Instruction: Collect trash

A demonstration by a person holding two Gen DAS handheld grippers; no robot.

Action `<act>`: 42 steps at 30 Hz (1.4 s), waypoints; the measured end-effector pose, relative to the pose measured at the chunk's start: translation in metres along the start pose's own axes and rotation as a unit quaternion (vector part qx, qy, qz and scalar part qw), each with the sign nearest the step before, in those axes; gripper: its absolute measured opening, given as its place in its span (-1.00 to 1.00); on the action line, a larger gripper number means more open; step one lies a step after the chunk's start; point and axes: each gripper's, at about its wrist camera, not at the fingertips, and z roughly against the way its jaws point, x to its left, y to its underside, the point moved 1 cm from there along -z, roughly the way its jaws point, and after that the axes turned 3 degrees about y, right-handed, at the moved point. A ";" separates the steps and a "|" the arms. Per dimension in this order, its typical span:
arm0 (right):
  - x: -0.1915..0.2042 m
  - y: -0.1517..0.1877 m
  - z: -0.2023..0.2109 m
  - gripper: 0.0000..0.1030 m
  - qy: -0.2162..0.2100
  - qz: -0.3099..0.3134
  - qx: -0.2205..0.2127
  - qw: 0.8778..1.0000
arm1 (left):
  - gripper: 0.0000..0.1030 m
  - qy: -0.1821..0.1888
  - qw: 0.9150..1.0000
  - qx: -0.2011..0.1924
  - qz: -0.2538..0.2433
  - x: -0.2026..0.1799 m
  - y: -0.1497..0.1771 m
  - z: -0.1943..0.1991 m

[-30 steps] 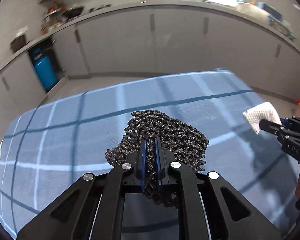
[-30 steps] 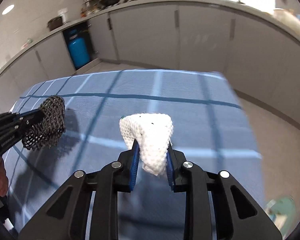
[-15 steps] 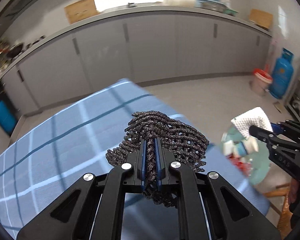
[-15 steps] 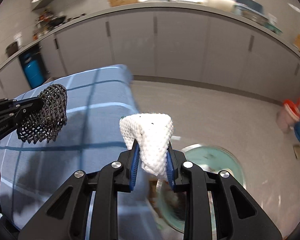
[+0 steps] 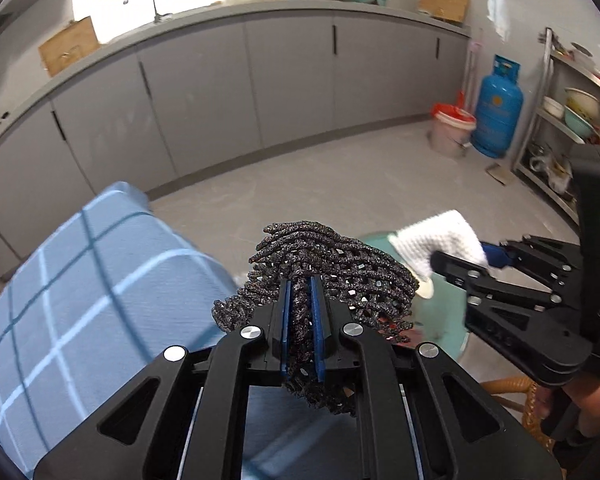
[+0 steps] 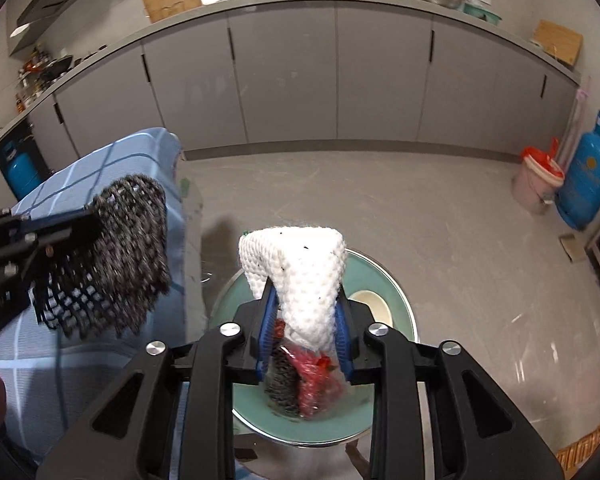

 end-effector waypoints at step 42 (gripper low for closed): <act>0.018 0.013 0.154 0.59 0.041 -0.019 -0.107 0.993 | 0.75 -0.047 0.990 -0.120 0.052 0.025 0.019 0.149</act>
